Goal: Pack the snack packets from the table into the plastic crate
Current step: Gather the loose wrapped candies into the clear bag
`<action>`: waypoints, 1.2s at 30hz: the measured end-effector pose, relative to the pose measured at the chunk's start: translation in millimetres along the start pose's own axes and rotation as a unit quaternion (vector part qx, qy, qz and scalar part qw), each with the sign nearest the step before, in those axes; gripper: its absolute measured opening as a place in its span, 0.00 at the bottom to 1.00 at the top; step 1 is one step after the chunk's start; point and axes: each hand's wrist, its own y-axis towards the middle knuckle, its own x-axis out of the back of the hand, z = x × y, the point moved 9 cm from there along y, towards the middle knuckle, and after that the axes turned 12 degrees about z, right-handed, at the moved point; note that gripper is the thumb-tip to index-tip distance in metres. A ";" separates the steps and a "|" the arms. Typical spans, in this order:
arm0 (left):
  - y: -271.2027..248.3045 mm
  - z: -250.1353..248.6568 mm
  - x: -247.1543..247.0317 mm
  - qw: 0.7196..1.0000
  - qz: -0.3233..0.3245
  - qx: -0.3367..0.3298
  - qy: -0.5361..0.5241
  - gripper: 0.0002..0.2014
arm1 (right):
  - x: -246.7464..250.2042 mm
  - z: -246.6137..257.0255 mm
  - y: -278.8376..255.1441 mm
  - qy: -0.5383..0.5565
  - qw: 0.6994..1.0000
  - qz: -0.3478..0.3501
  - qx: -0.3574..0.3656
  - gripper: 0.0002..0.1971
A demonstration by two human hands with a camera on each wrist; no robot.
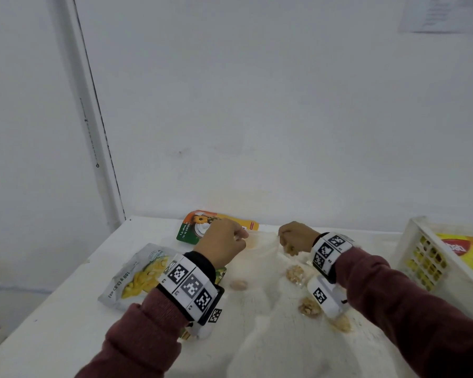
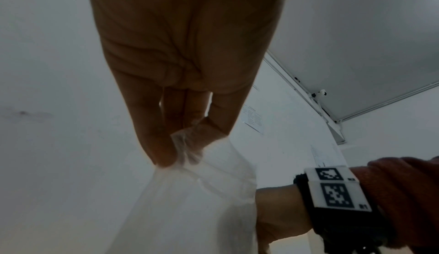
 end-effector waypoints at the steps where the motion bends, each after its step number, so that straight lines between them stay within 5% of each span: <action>1: 0.4 -1.6 -1.0 1.000 0.000 -0.001 0.003 0.15 | 3.9 -4.0 -1.9 -0.003 1.000 -0.001 -0.006 0.15; 6: 3.8 -5.9 -4.5 1.000 -0.001 0.000 0.002 0.14 | 3.7 -22.9 -4.8 -0.165 0.985 0.017 -0.051 0.07; 12: 6.1 -13.1 -9.0 1.000 -0.003 -0.003 0.000 0.13 | -17.8 -50.8 4.8 -0.259 0.957 0.078 -0.109 0.32; 19: 2.4 -16.1 -13.6 1.000 0.003 0.007 -0.013 0.15 | -30.5 -43.2 1.4 -0.301 0.944 0.107 -0.085 0.28; 23: -1.7 -18.7 -12.2 1.000 0.005 0.009 -0.003 0.14 | -29.8 -32.1 1.6 -0.261 0.959 0.102 -0.039 0.19; 29: -5.0 -19.4 -14.3 0.999 0.027 0.027 0.005 0.14 | 16.5 -5.3 -13.2 -0.084 0.995 -0.027 0.052 0.10; 36: -7.7 -27.7 -16.2 0.999 0.017 0.030 -0.009 0.14 | 64.4 49.9 -74.2 0.177 0.942 -0.098 0.266 0.15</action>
